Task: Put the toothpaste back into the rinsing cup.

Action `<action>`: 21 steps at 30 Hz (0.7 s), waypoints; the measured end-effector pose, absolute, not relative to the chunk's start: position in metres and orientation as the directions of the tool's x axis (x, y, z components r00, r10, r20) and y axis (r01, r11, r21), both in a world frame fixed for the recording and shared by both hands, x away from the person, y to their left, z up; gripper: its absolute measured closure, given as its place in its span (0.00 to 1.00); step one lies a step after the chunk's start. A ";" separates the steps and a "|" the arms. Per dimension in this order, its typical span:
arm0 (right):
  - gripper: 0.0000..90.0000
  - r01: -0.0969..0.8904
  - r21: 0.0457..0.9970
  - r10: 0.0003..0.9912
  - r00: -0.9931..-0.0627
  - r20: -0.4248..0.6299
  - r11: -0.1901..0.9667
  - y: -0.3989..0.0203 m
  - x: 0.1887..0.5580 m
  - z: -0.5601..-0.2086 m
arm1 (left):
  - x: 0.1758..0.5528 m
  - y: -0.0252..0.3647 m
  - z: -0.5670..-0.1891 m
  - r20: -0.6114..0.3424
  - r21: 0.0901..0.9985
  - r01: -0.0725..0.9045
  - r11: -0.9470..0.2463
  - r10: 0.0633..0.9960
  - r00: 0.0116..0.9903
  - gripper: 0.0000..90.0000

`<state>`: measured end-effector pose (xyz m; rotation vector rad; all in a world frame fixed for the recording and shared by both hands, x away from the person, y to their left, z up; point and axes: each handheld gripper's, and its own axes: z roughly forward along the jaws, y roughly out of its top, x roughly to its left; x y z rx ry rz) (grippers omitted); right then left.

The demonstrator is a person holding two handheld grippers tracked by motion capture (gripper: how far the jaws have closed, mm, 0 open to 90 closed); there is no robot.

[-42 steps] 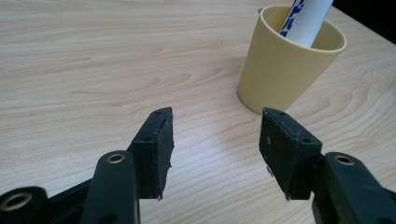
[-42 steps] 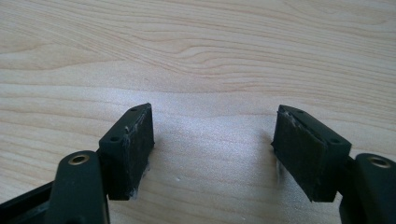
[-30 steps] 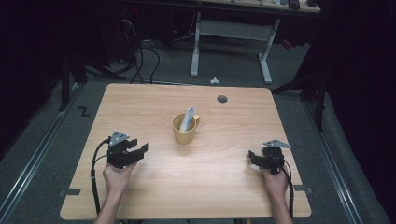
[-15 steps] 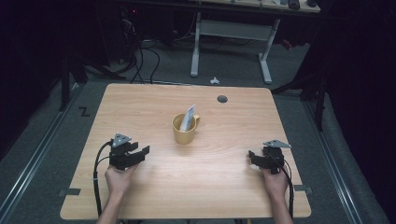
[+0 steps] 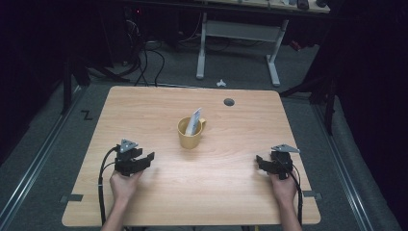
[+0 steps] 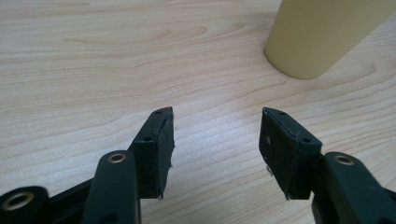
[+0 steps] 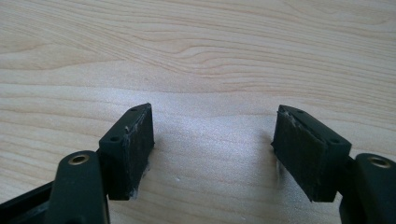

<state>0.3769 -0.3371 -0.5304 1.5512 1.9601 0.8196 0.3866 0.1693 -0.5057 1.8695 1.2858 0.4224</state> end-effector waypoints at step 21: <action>0.32 0.671 0.723 0.975 -0.221 -0.020 0.167 -0.337 0.377 -0.530 | 0.395 0.165 -0.520 -0.142 0.756 0.633 -0.165 0.903 0.405 0.51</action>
